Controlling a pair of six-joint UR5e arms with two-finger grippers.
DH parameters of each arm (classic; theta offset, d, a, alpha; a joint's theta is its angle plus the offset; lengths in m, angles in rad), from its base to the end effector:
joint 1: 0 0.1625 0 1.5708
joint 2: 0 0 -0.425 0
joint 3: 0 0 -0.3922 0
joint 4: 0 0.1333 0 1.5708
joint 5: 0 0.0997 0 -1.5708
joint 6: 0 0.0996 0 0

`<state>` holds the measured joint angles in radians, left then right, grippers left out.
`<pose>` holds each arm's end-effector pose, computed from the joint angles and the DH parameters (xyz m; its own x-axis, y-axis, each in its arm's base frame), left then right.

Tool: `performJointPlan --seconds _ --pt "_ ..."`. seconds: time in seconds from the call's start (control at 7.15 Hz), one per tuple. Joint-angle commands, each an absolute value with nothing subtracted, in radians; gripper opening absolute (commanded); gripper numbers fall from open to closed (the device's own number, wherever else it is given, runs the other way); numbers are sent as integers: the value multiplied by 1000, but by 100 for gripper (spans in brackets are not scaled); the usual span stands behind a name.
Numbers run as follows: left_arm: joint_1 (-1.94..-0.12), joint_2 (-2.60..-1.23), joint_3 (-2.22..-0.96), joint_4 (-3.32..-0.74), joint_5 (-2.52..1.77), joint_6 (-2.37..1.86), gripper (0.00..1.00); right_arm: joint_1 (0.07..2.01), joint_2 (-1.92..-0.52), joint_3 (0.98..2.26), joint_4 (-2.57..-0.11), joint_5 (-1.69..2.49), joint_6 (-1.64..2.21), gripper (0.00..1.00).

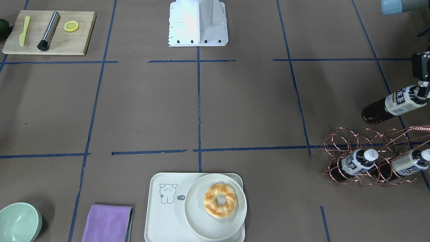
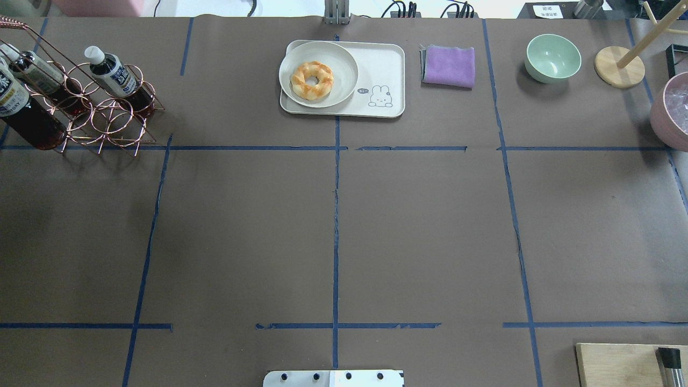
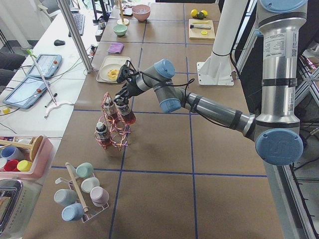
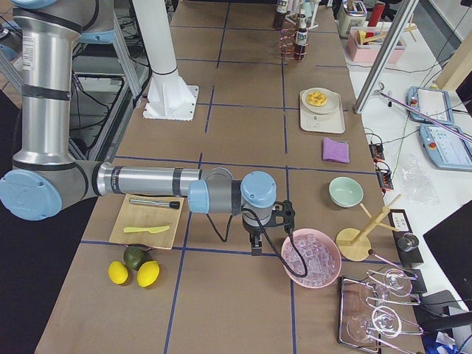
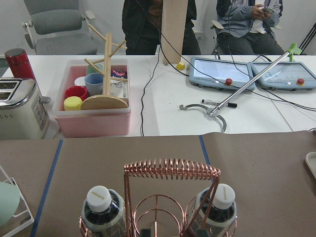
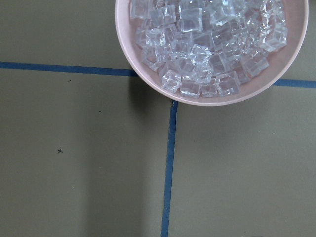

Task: Place tea on tray
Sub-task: 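Close the left gripper on the tea bottle and lift it out, then carry the tea bottle with the left gripper toward the white tray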

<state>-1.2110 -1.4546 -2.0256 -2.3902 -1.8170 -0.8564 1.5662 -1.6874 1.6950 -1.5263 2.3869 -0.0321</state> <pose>0.0561 -0.4588 0.4018 0.6499 0.0769 -0.7561 0.5339 0.6618 0.5263 0.0587 -0.4461 0.6446 0.6844 -0.0731 0.7254 0.0266 0.9968 0.0754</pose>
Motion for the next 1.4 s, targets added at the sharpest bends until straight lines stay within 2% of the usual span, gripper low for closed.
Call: performJointPlan --seconds 0.0,0.14,0.42,0.7,0.84,1.12,1.26 --pt "-1204 -1448 -2072 -2366 -1813 -955 0 1566 -1687 1695 -1526 2387 -31 100" --pt "-1194 -1474 -2091 -2320 -1787 -959 0 1566 -1687 1695 -1526 2387 -31 100" --pt "-1001 -1529 -2198 -2147 -1612 -965 0 1566 -1687 1697 -1526 2388 -31 100" --pt "-915 -1686 -2240 -1964 -1588 -968 1 1566 -1689 1697 -1526 2388 -29 100" --pt "-860 -1774 -2238 -1854 -1521 -972 1 1566 -1687 1695 -1526 2388 -29 100" --pt "-612 -1975 -2211 -1655 -1251 -1096 1 1566 -1687 1695 -1528 2388 -31 100" --pt "-565 -2064 -2145 -1623 -1189 -1164 3 1566 -1687 1695 -1526 2387 -29 100"
